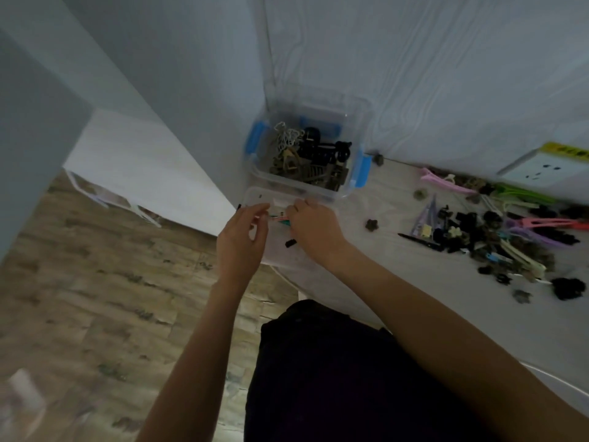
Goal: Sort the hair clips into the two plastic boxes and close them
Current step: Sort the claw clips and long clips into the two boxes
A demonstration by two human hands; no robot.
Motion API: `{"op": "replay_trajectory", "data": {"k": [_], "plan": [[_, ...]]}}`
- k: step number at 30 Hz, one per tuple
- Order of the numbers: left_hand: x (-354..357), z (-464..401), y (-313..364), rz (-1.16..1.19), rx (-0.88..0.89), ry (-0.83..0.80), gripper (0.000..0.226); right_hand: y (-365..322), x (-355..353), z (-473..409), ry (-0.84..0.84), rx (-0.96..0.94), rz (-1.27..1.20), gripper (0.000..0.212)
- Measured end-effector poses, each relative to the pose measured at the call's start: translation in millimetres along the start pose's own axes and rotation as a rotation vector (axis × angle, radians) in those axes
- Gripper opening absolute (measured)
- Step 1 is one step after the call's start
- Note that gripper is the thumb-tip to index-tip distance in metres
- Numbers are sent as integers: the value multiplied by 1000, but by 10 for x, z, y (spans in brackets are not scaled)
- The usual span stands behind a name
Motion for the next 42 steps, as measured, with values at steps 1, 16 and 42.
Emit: {"op": "replay_trajectory", "data": {"k": [1,16,42], "plan": [[4,14,34,24,-18,15,20,17,-10,27,28,-15,-25,17],[1597,372,1409,25,289,-713,43,1901,-273,1797,57,760,3,33],[2075,425,1245,-81,95,-729,29,2440,-270,1188,-2,685,195,23]]}}
Point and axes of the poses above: each hand's wrist, its own z-axis away from the middle knuckle, its own x-axis out of the palm, y = z × x, the point moved 3 cm from there along -z, towards the middle knuckle, and after that the axes turned 14 degrees about y, right-handed, at the moved point
